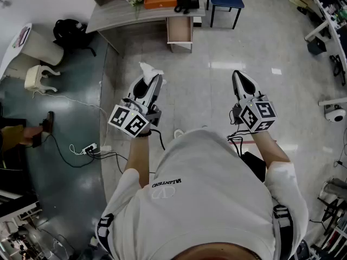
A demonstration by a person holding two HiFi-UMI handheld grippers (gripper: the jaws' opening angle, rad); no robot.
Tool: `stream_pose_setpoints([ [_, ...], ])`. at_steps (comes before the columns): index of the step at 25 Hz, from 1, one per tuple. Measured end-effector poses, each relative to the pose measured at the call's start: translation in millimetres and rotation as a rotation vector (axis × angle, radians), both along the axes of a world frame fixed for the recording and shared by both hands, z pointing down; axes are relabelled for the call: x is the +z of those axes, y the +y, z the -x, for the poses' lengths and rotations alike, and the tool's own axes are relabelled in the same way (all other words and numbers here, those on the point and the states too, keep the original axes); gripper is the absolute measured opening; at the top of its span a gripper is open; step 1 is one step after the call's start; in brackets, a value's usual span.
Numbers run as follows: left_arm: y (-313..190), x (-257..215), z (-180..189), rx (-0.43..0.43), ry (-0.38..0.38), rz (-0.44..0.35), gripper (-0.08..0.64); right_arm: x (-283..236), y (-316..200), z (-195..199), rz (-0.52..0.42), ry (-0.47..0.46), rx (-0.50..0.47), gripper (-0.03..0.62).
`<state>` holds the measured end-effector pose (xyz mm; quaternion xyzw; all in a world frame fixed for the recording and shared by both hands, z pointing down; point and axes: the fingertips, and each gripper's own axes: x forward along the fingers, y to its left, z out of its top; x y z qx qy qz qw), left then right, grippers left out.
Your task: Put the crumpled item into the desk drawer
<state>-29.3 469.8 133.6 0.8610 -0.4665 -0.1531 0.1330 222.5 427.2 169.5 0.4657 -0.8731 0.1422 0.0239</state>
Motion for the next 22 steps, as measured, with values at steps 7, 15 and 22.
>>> stream_pose_setpoints([
  [7,1,4,4,0.017,-0.023,0.003,0.103,1,1,10,0.01,-0.019,0.004,-0.003],
  [15,9,9,18,0.027,-0.007,0.016,0.103,6,5,16,0.057,-0.083,0.052,-0.003],
  [22,29,33,30,0.078,-0.018,0.055,0.103,12,14,48,0.053,-0.093,0.058,-0.002],
])
